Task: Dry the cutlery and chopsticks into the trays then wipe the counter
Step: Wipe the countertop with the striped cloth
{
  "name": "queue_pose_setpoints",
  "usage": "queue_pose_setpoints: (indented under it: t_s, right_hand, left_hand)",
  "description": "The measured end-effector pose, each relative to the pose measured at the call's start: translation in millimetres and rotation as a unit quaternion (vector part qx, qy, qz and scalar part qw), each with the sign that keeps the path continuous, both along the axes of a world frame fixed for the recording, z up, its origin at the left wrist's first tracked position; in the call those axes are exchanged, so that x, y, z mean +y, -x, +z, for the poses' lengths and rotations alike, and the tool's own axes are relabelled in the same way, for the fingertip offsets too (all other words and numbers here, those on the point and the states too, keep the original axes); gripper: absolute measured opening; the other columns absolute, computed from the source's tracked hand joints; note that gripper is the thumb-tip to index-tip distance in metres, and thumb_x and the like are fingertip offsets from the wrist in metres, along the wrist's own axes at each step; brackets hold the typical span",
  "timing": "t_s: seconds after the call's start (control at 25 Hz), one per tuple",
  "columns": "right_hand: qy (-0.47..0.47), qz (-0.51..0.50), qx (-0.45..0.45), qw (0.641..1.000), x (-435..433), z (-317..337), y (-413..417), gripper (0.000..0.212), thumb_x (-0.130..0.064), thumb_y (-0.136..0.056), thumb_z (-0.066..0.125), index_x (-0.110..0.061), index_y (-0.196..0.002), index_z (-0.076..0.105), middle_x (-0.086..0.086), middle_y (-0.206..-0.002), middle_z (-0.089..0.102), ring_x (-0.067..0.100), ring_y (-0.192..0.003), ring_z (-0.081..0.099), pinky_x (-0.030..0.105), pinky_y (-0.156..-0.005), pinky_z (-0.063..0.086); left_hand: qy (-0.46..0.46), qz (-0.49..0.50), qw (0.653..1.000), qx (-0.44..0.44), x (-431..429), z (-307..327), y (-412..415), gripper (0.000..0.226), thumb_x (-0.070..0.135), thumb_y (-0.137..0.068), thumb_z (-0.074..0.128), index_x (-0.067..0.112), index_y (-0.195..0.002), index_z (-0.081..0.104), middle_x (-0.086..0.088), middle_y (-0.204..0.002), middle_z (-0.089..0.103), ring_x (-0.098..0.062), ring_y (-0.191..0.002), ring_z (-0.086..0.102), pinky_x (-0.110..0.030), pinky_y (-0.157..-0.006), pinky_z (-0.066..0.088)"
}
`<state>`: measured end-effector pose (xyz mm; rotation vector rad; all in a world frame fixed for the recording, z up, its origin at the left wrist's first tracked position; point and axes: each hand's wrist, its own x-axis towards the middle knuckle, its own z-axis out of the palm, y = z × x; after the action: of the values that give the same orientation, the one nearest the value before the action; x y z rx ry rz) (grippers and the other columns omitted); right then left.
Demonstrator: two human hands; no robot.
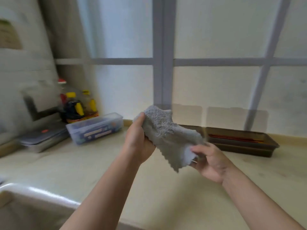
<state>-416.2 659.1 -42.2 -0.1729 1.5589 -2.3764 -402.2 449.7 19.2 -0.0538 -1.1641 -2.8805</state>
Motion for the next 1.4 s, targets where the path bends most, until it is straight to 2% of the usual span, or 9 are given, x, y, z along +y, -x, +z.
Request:
queue_pose_setpoints:
  t_s: [0.12,0.4,0.6,0.76,0.88,1.08,1.24,1.32,1.4]
  right_hand:
    - [0.090,0.044,0.008,0.995,-71,11,-3,0.044,-0.008,-0.068,0.076,-0.004,-0.112,0.068,0.027,-0.116,0.065,0.040,-0.106,0.062,0.054,-0.088,0.055]
    - [-0.027,0.122,-0.065,0.990,-275,24,-35,0.024,-0.022,-0.093,0.061,-0.007,-0.111,0.070,0.018,-0.097,0.073,0.032,-0.081,0.071,0.042,-0.063,0.061]
    - [-0.118,0.257,0.010,0.959,-462,35,-112,0.015,-0.014,-0.100,0.054,-0.016,-0.086,0.061,0.009,-0.072,0.062,0.022,-0.059,0.063,0.033,-0.051,0.057]
    - [-0.160,0.365,0.105,0.911,-600,24,-208,0.020,-0.012,-0.104,0.048,-0.015,-0.086,0.057,0.004,-0.059,0.048,0.014,-0.037,0.047,0.024,-0.042,0.041]
    - [-0.199,0.446,0.151,0.860,-663,-1,-279,0.018,-0.011,-0.103,0.047,-0.015,-0.088,0.056,0.005,-0.060,0.040,0.016,-0.042,0.037,0.026,-0.049,0.029]
    - [-0.366,0.514,0.251,0.734,-692,-27,-316,0.027,-0.001,-0.086,0.050,-0.012,-0.061,0.052,-0.001,-0.038,0.037,0.012,-0.028,0.031,0.014,-0.041,0.028]
    - [-0.501,0.392,0.458,0.621,-714,-18,-299,0.039,-0.052,-0.077,0.053,-0.013,-0.076,0.060,0.005,-0.076,0.067,0.028,-0.071,0.066,0.033,-0.072,0.056]
    - [-0.494,0.362,0.462,0.641,-732,-20,-290,0.045,-0.052,-0.083,0.049,-0.008,-0.093,0.059,0.009,-0.094,0.065,0.035,-0.090,0.066,0.039,-0.083,0.056]
    - [-0.435,0.415,0.345,0.721,-754,-26,-281,0.042,-0.043,-0.095,0.048,-0.003,-0.107,0.054,0.013,-0.098,0.062,0.035,-0.093,0.065,0.036,-0.077,0.053]
  left_hand:
    - [0.036,0.077,0.996,0.038,-77,-9,-36,0.025,0.014,-0.091,0.054,0.001,-0.103,0.072,-0.019,-0.099,0.074,-0.028,-0.085,0.074,-0.037,-0.072,0.061]
    - [0.211,0.251,0.941,-0.078,-264,-32,-157,0.005,0.006,-0.089,0.061,0.002,-0.086,0.062,-0.017,-0.077,0.059,-0.026,-0.059,0.060,-0.031,-0.055,0.049]
    - [0.370,0.508,0.752,-0.200,-384,-34,-296,0.018,0.006,-0.076,0.068,0.014,-0.080,0.053,-0.010,-0.080,0.054,-0.024,-0.071,0.054,-0.045,-0.061,0.053]
    - [0.492,0.569,0.562,-0.345,-449,-39,-415,0.034,0.004,-0.083,0.064,0.019,-0.110,0.049,-0.002,-0.102,0.057,-0.014,-0.084,0.055,-0.035,-0.076,0.050]
    - [0.513,0.558,0.467,-0.456,-468,-48,-489,0.021,0.012,-0.085,0.062,0.021,-0.103,0.056,0.000,-0.094,0.061,-0.019,-0.079,0.061,-0.034,-0.066,0.051]
    - [0.559,0.300,0.422,-0.647,-497,-45,-539,0.019,0.025,-0.084,0.056,0.013,-0.089,0.070,-0.010,-0.088,0.071,-0.023,-0.069,0.062,-0.028,-0.056,0.048]
    - [0.590,0.348,0.363,-0.631,-547,-53,-523,0.014,0.025,-0.087,0.053,0.012,-0.090,0.058,-0.006,-0.083,0.060,-0.022,-0.069,0.054,-0.030,-0.059,0.040]
    - [0.593,0.347,0.389,-0.614,-573,-72,-512,0.040,0.032,-0.088,0.054,0.015,-0.124,0.052,-0.006,-0.116,0.063,-0.023,-0.094,0.062,-0.035,-0.078,0.053]
    - [0.594,0.337,0.417,-0.600,-594,-89,-506,0.074,0.043,-0.086,0.057,0.023,-0.152,0.031,-0.002,-0.150,0.047,-0.026,-0.126,0.053,-0.044,-0.102,0.049]
